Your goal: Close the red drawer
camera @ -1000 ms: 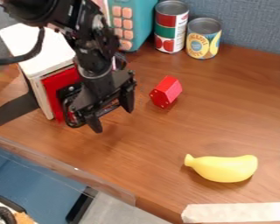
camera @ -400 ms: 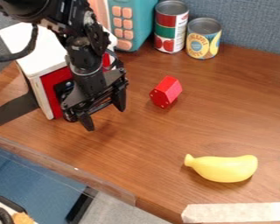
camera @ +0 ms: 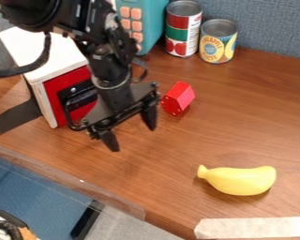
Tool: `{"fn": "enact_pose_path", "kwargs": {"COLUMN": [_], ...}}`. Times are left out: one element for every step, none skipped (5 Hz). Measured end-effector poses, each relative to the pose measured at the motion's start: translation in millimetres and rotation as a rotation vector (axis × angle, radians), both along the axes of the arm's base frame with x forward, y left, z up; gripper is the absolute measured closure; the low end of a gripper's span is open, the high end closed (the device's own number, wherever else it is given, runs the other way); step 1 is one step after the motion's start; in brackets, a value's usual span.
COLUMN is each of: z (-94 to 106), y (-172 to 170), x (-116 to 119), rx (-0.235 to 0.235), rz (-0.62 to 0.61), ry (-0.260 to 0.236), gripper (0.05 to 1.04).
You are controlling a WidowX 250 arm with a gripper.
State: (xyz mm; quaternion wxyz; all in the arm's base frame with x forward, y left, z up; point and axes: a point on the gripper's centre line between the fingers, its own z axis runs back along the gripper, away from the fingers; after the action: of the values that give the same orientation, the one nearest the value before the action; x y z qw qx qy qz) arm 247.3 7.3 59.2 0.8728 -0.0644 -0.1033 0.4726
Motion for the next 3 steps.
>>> {"fn": "enact_pose_path", "kwargs": {"z": [13.2,28.0,44.5], "y": [-19,-33,-43], "x": [-7,-13,-17], "rx": [-0.028,-0.012,0.029], "rz": [-0.171,-0.416,-0.667], "ry": [-0.01,-0.013,-0.021], "gripper": [0.084,0.084,0.084]}}
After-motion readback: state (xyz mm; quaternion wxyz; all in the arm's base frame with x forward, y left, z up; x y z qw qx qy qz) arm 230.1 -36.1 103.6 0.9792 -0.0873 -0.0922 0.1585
